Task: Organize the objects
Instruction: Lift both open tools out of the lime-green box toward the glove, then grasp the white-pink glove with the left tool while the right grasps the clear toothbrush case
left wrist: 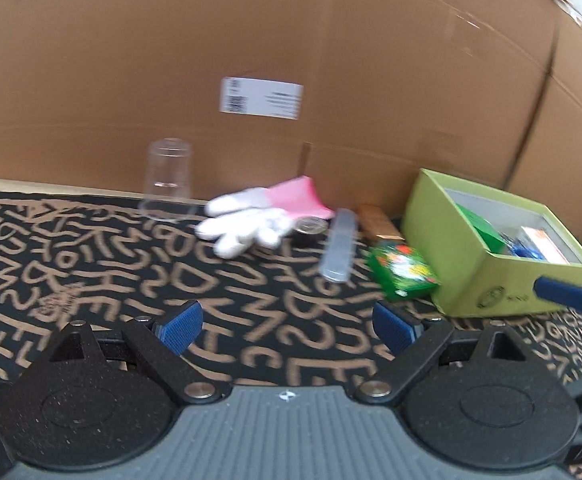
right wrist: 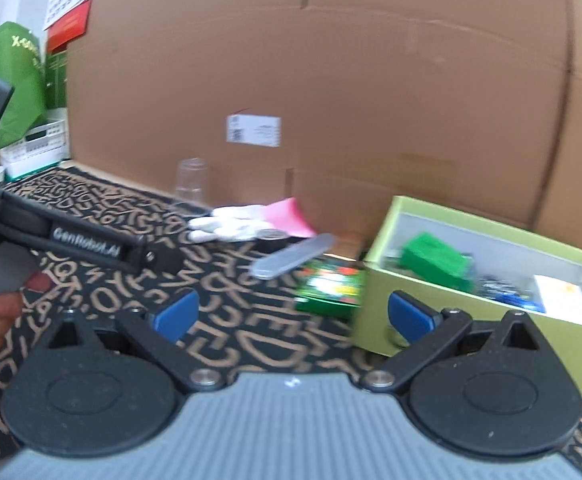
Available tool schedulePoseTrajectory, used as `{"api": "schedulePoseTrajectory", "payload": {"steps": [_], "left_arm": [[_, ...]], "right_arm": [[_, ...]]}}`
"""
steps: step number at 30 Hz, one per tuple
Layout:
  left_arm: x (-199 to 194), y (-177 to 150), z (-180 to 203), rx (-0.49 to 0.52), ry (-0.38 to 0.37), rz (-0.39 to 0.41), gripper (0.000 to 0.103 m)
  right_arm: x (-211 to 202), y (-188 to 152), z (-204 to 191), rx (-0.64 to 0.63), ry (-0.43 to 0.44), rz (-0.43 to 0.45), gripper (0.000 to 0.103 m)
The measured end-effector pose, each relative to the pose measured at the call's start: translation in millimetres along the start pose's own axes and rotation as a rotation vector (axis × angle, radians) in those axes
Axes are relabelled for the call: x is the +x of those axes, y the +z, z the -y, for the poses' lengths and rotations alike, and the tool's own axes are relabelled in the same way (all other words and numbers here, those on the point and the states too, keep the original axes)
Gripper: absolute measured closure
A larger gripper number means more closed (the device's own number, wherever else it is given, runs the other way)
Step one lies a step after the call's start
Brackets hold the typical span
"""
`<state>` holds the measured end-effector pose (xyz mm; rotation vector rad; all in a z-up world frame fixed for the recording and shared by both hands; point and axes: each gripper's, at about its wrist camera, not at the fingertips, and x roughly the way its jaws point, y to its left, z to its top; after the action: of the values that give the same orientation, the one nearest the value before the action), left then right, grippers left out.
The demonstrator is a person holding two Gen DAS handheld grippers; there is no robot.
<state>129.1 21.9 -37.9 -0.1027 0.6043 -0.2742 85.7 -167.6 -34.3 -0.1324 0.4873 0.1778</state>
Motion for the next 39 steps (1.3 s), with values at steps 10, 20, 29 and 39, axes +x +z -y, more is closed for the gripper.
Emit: {"api": "schedulePoseTrajectory", "payload": {"steps": [10,20,29,39], "left_arm": [[37,36,-24,0.059,0.037,0.001,0.008],[115,61,-24,0.123,0.032,-0.081,0.009],[139,60,-35,0.121,0.036,-0.127,0.073],[48,7,-33,0.178,-0.063,-0.168,0.083]], "right_arm": [[98,22,-46,0.057,0.006,-0.111,0.025],[166,22,-30,0.206,-0.128,-0.200,0.029],[167,16,-27,0.164,-0.156,-0.165,0.068],[90,-14,-36,0.047,-0.011,-0.202,0.075]]}}
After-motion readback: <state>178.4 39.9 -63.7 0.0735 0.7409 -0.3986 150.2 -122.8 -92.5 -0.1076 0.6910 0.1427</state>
